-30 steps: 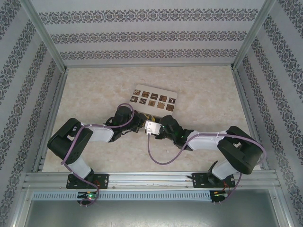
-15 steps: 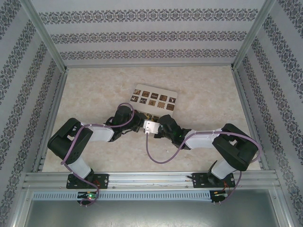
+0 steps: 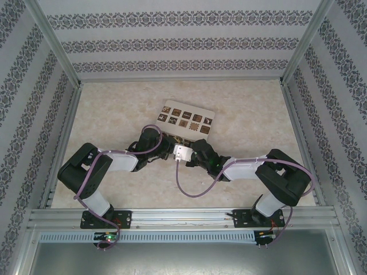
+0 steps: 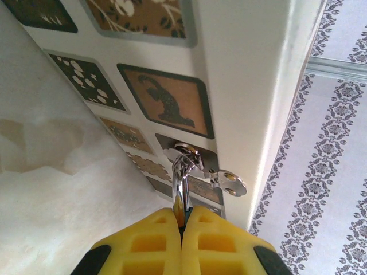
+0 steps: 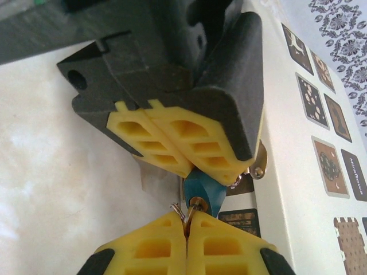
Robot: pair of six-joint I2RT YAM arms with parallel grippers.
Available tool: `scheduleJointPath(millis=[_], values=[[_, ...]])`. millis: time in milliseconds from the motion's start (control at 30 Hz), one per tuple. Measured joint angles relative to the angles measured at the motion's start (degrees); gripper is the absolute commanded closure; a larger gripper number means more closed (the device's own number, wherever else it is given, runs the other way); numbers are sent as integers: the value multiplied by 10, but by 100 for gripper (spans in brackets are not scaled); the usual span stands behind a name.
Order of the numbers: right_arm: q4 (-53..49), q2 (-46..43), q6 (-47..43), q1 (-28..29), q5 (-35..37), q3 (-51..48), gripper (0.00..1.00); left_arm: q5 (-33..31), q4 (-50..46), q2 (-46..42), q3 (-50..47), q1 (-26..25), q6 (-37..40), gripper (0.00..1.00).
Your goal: Unlock the padlock with the key
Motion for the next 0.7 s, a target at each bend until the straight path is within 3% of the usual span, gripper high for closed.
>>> scheduleJointPath(millis=[700], values=[[72,21,183,7,10,-21,100,-11,1,2,1,-2,-4,96]])
